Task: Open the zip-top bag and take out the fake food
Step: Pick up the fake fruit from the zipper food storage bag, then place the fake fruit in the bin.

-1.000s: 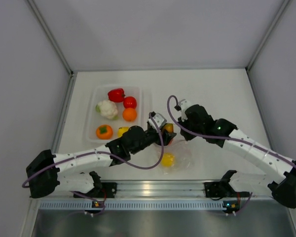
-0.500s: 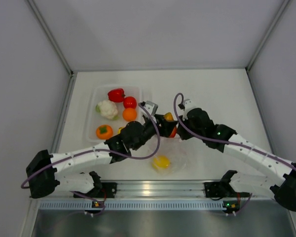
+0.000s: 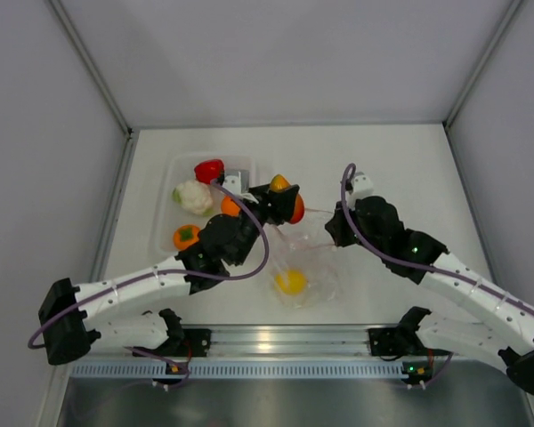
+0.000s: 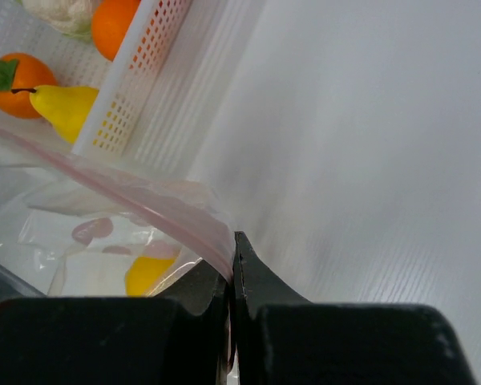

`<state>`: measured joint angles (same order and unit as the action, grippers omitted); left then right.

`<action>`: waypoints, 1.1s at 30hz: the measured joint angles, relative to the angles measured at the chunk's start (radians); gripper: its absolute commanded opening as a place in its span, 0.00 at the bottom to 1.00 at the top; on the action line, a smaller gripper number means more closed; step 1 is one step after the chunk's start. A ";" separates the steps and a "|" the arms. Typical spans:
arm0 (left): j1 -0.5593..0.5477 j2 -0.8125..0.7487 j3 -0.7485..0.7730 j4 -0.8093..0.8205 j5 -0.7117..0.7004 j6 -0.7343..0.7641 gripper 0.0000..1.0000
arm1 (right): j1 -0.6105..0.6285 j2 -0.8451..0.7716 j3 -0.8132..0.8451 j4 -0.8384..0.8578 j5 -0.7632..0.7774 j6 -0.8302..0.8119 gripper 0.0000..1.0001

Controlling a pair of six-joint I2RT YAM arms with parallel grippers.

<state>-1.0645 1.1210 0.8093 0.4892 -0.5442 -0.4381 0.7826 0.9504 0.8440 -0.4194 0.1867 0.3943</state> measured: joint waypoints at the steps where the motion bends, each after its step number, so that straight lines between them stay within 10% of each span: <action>1: 0.002 0.002 0.000 0.012 -0.023 0.019 0.00 | 0.000 -0.010 0.000 0.000 0.000 0.000 0.00; 10: 0.051 0.019 0.082 -0.201 -0.304 0.050 0.00 | -0.003 -0.081 0.001 -0.079 0.157 -0.030 0.00; 22: 0.579 0.133 0.201 -0.761 -0.139 -0.136 0.00 | -0.028 -0.188 0.034 -0.184 0.291 -0.056 0.00; 30: 0.739 0.296 0.225 -0.879 0.081 -0.080 0.90 | -0.029 -0.196 0.042 -0.200 0.275 -0.086 0.00; 33: 0.738 0.312 0.246 -0.905 0.145 -0.064 0.98 | -0.029 -0.189 0.049 -0.203 0.258 -0.092 0.00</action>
<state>-0.3264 1.4326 1.0550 -0.4156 -0.3992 -0.5018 0.7540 0.7616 0.8932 -0.6220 0.4450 0.3019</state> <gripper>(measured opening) 0.965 0.004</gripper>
